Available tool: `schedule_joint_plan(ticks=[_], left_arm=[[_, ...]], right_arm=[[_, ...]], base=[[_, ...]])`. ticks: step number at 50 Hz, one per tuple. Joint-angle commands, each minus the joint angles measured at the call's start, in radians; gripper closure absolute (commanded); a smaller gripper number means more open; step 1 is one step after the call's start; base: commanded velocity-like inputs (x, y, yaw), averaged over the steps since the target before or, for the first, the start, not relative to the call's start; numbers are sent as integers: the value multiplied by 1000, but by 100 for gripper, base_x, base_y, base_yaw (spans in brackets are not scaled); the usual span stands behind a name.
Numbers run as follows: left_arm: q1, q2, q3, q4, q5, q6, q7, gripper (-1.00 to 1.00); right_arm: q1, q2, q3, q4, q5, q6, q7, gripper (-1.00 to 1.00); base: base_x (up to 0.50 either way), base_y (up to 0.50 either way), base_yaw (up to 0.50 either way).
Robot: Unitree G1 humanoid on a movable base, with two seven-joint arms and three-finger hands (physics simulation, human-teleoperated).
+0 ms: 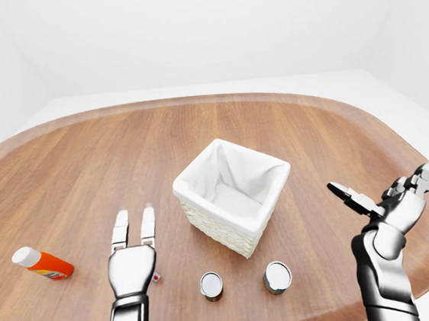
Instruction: Pick up the alphabet soup and the cream cheese box, and put them in the basket.
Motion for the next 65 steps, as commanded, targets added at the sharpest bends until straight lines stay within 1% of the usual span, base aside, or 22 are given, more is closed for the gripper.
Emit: schedule_joint_plan(ticks=[1,5,7,10,16,18,23,25,26,30,37,40,43,46,49,50,54,57,61,63,64,65], left_arm=[[-4,18,-25,124,1,31,59,-100],[-28,25,-33,192,4,44,82,-100],[-45,27,-42,237,-8,44,102,-100],[-53,34,-56,275,-18,44,109,-100],[-54,53,-62,327,-41,44,131,-100],[-76,55,-63,375,-53,44,150,-100],[-77,66,-58,367,-76,44,144,-100],[-90,69,-56,396,-82,44,155,-100],[-117,69,-54,447,-90,44,178,-100],[-167,79,-62,551,-115,44,219,-100],[-198,92,-75,603,-152,44,234,-100],[-212,97,-77,639,-164,44,260,-100],[-194,102,-75,600,-171,44,243,-100],[-224,106,-77,675,-175,44,265,-100],[-252,110,-83,742,-188,44,265,-100],[-235,113,-91,723,-188,44,265,-100],[-240,122,-86,731,-198,44,265,-100],[-280,126,-82,815,-212,44,265,-100],[-319,129,-97,896,-236,44,265,-100],[-358,130,-105,980,-248,44,265,-100],[-357,131,-109,977,-254,44,265,-100],[-374,131,-112,1011,-261,44,265,-100]], right_arm=[[2,1,1,-7,-2,0,0,-100],[0,1,0,0,-1,0,0,-100],[0,1,0,-1,1,0,0,-100],[-1,1,1,4,-1,0,0,-100],[0,0,1,-1,-2,0,0,-100],[1,1,1,-3,-2,0,0,-100],[-3,0,1,8,-3,0,0,-100],[-2,0,1,7,-2,0,0,-100],[-2,-1,2,6,-2,0,0,-100],[-1,-1,1,2,-2,0,0,-100],[-1,-1,1,1,-3,0,0,-100],[-3,-1,2,7,-4,0,0,-100],[-3,-2,1,10,-3,0,0,-100],[-1,-1,1,4,-3,0,0,-100],[-2,-1,2,6,-4,0,0,-100],[-2,-1,1,6,-4,0,0,-100],[-2,-1,1,9,-4,0,0,-100],[-2,-1,2,11,-5,0,0,-100],[-2,-1,2,4,-6,0,0,-100],[-2,-1,2,3,-6,0,0,-100],[-4,-2,2,11,-7,0,0,-100],[-4,-2,2,13,-6,0,0,-100]], base=[[0,0,0],[0,0,0],[0,0,0],[0,0,0],[0,0,0],[0,0,0],[0,0,0],[0,0,0],[0,0,0],[0,0,0],[0,0,0],[0,0,0],[0,0,0],[0,0,0],[0,0,0],[0,0,0],[0,0,0],[0,0,0],[0,0,0],[0,0,0],[0,0,0],[0,0,0]])
